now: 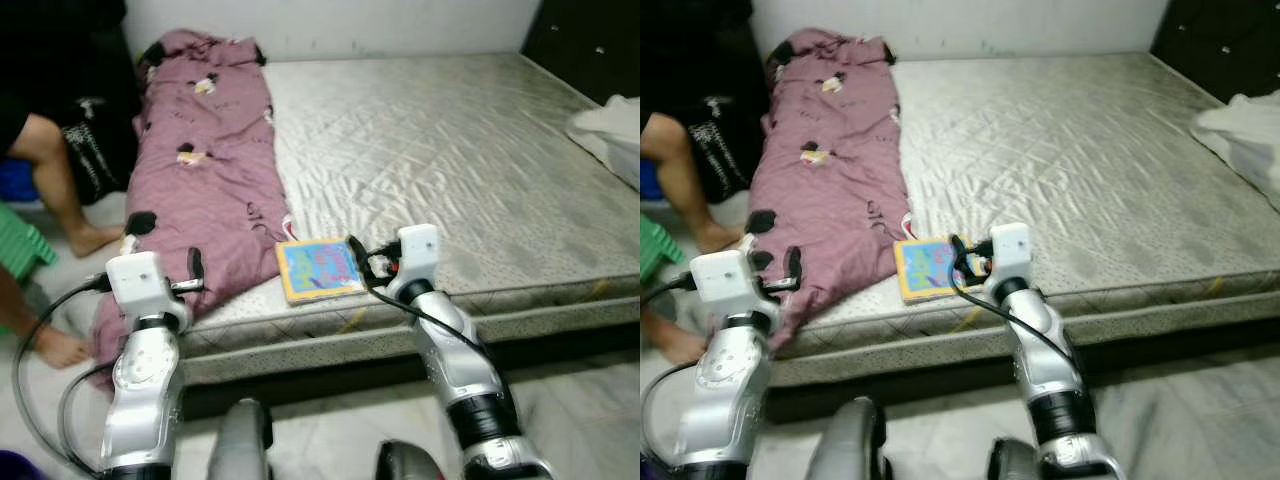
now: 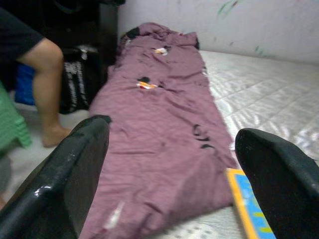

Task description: Clean up the room

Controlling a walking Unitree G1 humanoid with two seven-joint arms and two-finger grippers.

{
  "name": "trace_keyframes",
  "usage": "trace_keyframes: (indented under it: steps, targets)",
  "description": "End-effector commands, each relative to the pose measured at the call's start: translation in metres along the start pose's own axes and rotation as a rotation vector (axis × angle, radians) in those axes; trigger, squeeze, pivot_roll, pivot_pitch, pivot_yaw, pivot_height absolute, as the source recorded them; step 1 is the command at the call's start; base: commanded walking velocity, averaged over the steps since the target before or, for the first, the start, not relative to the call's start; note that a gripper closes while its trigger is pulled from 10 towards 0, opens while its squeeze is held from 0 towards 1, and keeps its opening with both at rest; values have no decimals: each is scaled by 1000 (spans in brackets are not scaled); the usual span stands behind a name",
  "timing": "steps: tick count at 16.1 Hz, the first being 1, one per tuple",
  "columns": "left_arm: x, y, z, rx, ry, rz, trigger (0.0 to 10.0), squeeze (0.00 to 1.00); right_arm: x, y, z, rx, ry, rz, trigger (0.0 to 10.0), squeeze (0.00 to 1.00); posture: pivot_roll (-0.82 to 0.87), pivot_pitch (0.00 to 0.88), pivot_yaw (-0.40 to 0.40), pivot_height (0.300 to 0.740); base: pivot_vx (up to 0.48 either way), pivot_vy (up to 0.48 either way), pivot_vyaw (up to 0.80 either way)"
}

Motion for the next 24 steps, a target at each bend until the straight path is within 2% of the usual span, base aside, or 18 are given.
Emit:
trace_keyframes:
  steps: [1, 8, 10, 24]
  targets:
    - [4, 1, 0, -10, 13, 2, 10000, 0, 1, 3, 0, -8, 2, 9, 10000, 0, 15, 21, 1, 653, 0, 0, 0]
    - [7, 4, 0, -28, 28, -12, 10000, 0, 2, 0, 0, 10, 5, -3, 10000, 0, 11, 26, 2, 653, 110, 0, 0]
    - [7, 5, 0, -32, 30, -15, 10000, 0, 2, 0, 0, 13, 4, -4, 10000, 0, 11, 27, 2, 653, 285, 0, 488]
    - [8, 8, 1, -47, 30, -27, 10000, 0, 3, 1, 1, 11, 6, -2, 10000, 0, 6, 25, 2, 653, 355, 0, 0]
Point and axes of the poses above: a point about 5 cm out from each wrist's last joint towards the gripper, its own z axis pointing out of the wrist towards the gripper, its own x axis along the axis of the wrist's last joint, y = z × x, the point moved 6 cm from there along z, pointing out of the wrist towards the gripper, and after that the axes turned 8 degrees about z, right-handed, at the moved point
